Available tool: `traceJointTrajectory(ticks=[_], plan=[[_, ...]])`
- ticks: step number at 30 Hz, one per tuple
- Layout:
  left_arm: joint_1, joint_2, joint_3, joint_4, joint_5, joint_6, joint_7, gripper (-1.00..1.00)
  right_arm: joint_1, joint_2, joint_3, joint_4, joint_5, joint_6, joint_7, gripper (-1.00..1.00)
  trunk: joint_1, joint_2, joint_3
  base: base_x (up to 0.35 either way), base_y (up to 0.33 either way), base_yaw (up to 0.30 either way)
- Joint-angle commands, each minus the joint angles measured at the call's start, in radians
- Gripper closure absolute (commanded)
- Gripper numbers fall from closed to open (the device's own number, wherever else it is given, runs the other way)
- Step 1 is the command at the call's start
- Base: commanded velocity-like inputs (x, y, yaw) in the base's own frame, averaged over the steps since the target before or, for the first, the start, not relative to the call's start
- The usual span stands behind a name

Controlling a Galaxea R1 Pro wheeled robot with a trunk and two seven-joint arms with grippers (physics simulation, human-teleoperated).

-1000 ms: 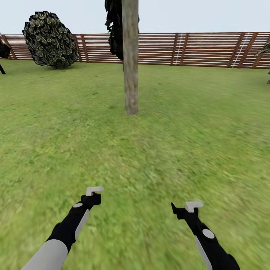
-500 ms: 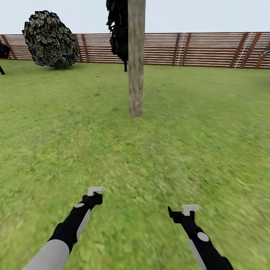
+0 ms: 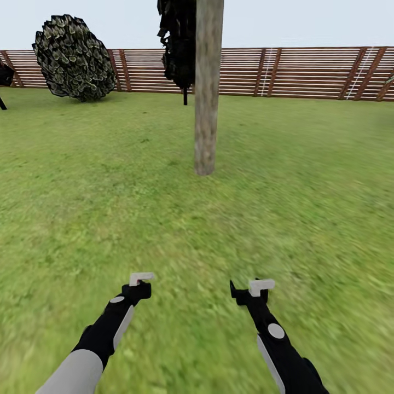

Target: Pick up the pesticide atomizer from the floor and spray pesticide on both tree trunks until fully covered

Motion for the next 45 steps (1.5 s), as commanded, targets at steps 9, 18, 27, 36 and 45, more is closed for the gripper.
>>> traceJointTrajectory(ticks=[9,18,27,36,45], plan=[[0.000,-0.001,0.000,-0.001,-0.001,0.000,0.000,1.00,-0.027,0.001,0.003,-0.050,-0.012,0.148,-0.027,-1.00,0.000,0.000,0.000,0.315,0.108,0.000],[0.001,-0.001,0.000,-0.001,0.000,0.000,0.000,1.00,-0.032,0.024,0.004,-0.138,-0.013,0.180,-0.025,-1.00,0.000,0.000,0.000,0.338,0.002,0.000],[-0.001,-0.001,0.001,-0.002,-0.001,0.000,0.000,1.00,-0.032,0.024,0.004,-0.155,-0.011,0.180,-0.025,-1.00,0.000,0.000,0.000,0.340,0.000,0.000],[0.000,-0.001,0.000,-0.002,-0.001,0.000,0.000,1.00,-0.032,0.025,0.007,-0.156,-0.012,0.179,-0.025,-1.00,0.000,0.000,0.000,0.341,0.000,0.000],[0.000,-0.001,0.000,-0.002,0.000,0.000,0.000,1.00,-0.032,0.025,0.007,-0.156,-0.013,0.179,-0.025,-1.00,0.000,0.000,0.000,0.341,0.000,0.000]])
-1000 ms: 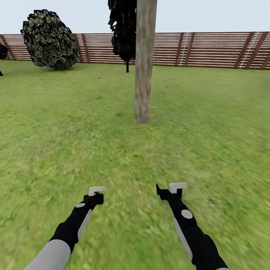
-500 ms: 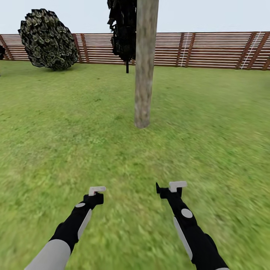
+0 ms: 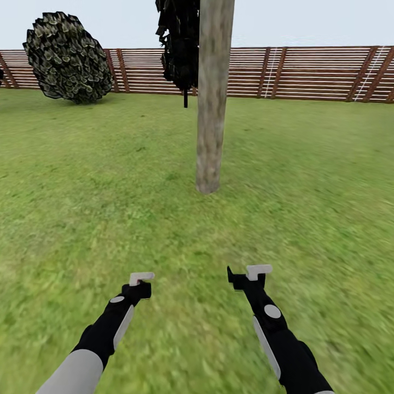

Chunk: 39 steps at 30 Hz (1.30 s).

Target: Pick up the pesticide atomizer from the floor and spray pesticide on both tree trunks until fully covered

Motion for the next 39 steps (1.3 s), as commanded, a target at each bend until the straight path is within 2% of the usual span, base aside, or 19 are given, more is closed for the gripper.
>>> traceJointTrajectory(ticks=[1,39], plan=[[0.000,0.000,0.000,0.000,0.000,0.000,0.000,1.00,0.000,0.000,0.000,0.000,0.000,0.000,0.000,-1.00,0.000,0.000,0.000,0.341,0.000,0.000],[0.001,-0.009,0.000,0.001,0.000,0.000,0.000,1.00,0.000,0.000,0.001,0.000,0.000,0.001,0.000,-1.00,0.000,0.000,0.000,0.341,0.000,0.000]])
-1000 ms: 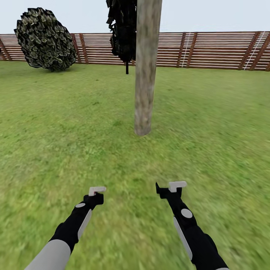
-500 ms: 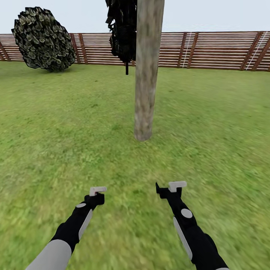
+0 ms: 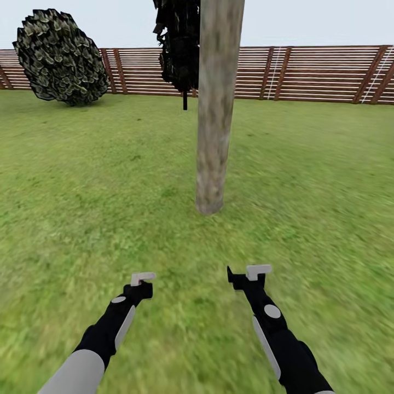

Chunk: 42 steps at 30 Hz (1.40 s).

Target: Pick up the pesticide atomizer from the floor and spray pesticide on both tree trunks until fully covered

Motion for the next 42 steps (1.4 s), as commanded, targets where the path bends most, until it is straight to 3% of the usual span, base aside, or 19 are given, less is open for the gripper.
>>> traceJointTrajectory(ticks=[1,42], plan=[[0.000,0.000,0.000,0.000,0.000,0.000,0.000,1.00,0.000,0.000,0.000,0.000,0.000,0.000,0.000,-1.00,0.000,0.000,0.000,0.341,0.000,0.000],[0.000,-0.005,0.000,0.000,-0.001,-0.002,-0.001,1.00,0.001,0.001,0.002,0.003,0.000,0.001,0.000,-1.00,0.000,0.000,0.000,0.339,-0.008,0.000]])
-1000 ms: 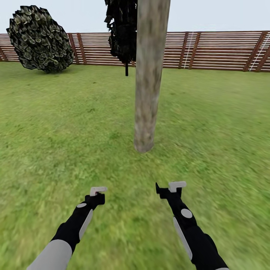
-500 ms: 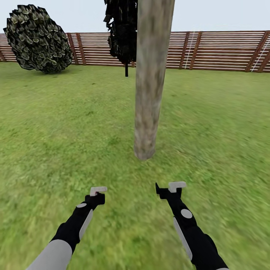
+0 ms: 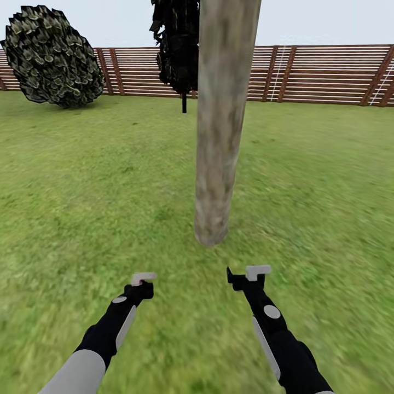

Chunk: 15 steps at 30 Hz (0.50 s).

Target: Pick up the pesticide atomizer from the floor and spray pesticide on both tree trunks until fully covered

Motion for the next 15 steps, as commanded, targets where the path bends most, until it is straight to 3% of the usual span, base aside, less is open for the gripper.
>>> traceJointTrajectory(ticks=[1,10,15], plan=[[0.000,0.000,0.000,0.000,0.000,0.000,0.000,1.00,0.000,0.000,0.000,0.000,0.000,0.000,0.000,-1.00,0.000,0.000,0.000,0.288,-0.142,0.000],[0.000,-0.005,0.000,0.000,0.000,0.000,0.000,1.00,0.000,0.000,0.000,0.000,0.000,0.000,0.000,-1.00,0.000,0.000,0.000,0.280,-0.156,-0.003],[0.000,-0.006,0.000,0.000,0.000,0.000,0.000,1.00,0.000,-0.001,0.000,0.000,0.000,-0.001,0.000,-1.00,0.000,0.000,0.004,0.277,-0.161,-0.136]])
